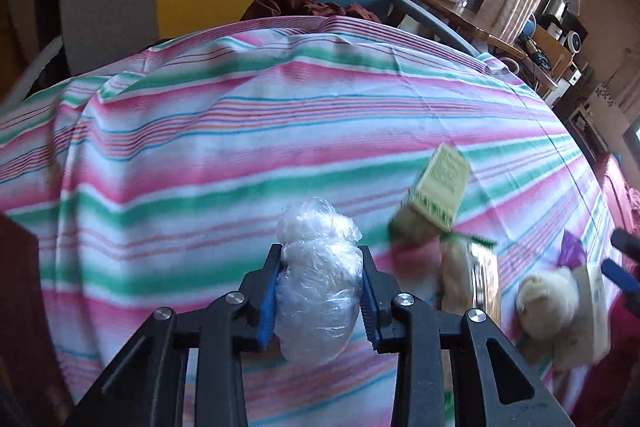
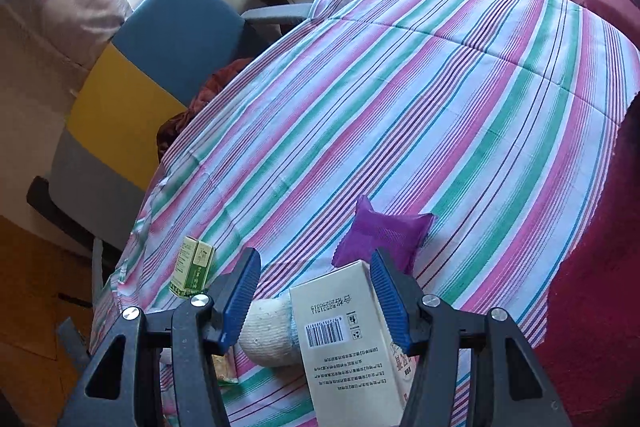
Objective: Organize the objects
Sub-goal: 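Grasp the wrapped white ball with left gripper while right gripper grasps the white box, then carry the wrapped ball to the gold tray and open the left gripper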
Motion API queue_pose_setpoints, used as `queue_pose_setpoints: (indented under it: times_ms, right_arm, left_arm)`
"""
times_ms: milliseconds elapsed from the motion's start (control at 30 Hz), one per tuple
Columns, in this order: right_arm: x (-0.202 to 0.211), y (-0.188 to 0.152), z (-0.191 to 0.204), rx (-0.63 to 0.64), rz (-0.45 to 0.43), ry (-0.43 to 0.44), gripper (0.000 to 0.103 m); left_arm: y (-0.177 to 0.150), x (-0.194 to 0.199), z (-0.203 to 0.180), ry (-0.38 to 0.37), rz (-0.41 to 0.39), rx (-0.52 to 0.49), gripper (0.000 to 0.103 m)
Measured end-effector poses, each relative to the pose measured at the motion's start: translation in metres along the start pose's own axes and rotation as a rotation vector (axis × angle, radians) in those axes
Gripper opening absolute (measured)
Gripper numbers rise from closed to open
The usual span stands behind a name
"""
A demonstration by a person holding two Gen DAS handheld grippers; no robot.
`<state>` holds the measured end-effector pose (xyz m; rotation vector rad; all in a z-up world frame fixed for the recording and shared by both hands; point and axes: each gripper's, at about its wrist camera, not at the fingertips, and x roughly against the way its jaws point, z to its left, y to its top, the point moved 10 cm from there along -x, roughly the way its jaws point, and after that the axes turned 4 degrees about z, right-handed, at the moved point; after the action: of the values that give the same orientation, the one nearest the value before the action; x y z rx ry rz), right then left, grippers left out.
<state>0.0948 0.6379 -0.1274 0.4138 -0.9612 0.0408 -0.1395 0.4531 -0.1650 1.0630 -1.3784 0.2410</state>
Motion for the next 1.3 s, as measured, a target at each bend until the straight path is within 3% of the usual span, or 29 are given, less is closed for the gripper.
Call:
queue_pose_setpoints:
  times_ms: [300,400,500,833,1233,1300]
  right_arm:
    - [-0.017,-0.017,0.011,0.101,0.071,-0.067,0.064]
    - [-0.024,-0.032,0.034,0.136,0.146,0.072,0.064]
    - [-0.026,-0.046,0.048,0.18,0.188,0.108,0.064]
    - [-0.034,-0.055,0.045,0.21,0.206,0.033,0.064]
    - [-0.039,-0.067,0.051,0.289,0.232,-0.017,0.072]
    - [-0.037,-0.061,0.046,0.281,0.205,-0.042,0.061]
  left_arm:
    - [-0.076,0.04,-0.01,0.005,-0.029,-0.074,0.035]
    - [-0.097,0.052,-0.012,-0.015,-0.031,-0.074,0.035]
    - [-0.11,0.058,-0.013,-0.009,-0.041,-0.089,0.035]
    - [-0.115,0.057,-0.011,0.006,-0.06,-0.092,0.035]
    - [-0.114,0.056,-0.01,-0.016,-0.083,-0.064,0.037]
    - [-0.114,0.057,-0.01,-0.019,-0.085,-0.061,0.037]
